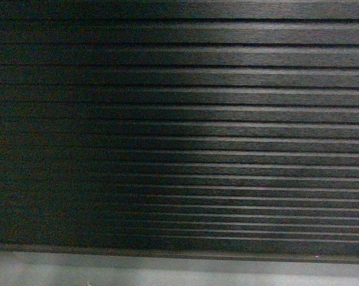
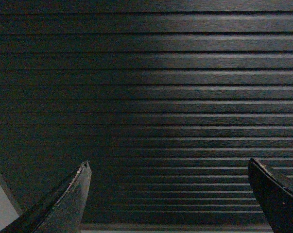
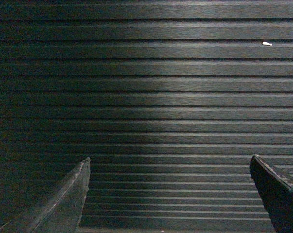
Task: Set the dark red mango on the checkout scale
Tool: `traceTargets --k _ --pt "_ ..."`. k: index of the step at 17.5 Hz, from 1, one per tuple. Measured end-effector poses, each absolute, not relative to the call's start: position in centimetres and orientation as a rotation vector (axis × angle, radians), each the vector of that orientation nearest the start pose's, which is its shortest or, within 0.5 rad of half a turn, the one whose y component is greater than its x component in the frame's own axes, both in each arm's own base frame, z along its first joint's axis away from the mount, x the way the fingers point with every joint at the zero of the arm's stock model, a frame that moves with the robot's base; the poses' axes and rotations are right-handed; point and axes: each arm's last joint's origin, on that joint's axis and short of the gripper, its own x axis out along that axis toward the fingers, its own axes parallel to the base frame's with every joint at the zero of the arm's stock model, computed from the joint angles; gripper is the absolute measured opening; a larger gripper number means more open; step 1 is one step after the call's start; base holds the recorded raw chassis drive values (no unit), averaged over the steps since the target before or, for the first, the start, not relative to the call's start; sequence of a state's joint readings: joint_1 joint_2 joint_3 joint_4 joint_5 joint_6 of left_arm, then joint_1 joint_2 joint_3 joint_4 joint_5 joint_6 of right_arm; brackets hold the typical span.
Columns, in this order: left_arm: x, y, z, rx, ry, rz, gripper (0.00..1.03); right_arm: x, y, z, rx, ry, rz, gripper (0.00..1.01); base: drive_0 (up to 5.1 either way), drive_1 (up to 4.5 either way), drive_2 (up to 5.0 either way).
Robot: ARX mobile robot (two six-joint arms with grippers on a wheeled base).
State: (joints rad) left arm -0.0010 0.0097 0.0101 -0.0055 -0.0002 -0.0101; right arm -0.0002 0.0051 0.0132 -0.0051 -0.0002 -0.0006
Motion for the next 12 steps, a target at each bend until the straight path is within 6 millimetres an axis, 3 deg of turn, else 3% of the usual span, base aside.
traceTargets --k 12 --pt "9.77 -0.01 16.57 -0.010 0.005 -0.001 0.98 9.72 0.00 16.71 -0.001 -0.003 0.000 0.98 0.0 0.00 0.0"
